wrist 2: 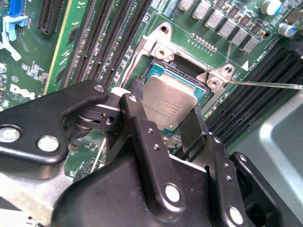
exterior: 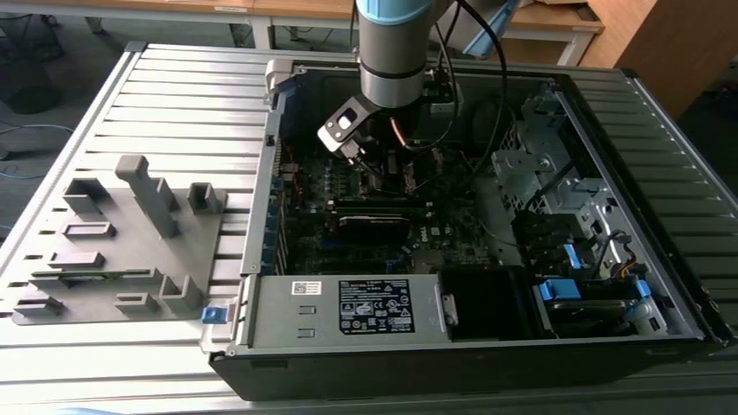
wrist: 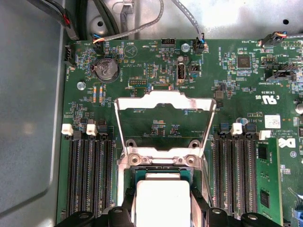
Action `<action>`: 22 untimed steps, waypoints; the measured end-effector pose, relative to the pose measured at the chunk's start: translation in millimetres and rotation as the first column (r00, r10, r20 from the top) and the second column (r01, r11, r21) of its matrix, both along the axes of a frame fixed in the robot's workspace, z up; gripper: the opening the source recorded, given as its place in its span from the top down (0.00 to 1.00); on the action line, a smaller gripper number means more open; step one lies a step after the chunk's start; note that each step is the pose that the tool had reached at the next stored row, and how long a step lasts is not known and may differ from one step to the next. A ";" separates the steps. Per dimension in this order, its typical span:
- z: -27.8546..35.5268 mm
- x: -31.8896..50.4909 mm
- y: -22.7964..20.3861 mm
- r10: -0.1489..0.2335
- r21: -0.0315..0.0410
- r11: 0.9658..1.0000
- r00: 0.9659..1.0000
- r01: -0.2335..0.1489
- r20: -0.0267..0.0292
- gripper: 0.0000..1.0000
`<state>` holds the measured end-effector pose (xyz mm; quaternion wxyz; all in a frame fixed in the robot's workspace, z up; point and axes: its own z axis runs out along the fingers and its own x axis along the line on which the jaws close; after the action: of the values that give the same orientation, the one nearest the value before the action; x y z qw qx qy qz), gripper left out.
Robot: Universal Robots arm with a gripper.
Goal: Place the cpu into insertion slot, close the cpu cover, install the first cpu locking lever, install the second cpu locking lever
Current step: 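Place the cpu into insertion slot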
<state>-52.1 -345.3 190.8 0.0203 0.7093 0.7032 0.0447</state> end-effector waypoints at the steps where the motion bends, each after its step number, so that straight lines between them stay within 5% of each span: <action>1: 0.0 0.0 0.0 0.000 0.000 1.000 1.000 0.000 0.000 0.46; 12: 0.3 0.0 0.0 0.000 -0.001 1.000 1.000 0.000 0.000 0.39; 22: 14.7 0.0 0.0 0.000 -0.001 1.000 1.000 0.000 0.000 0.39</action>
<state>-52.1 -345.3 205.5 0.0207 0.7093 0.7032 0.0443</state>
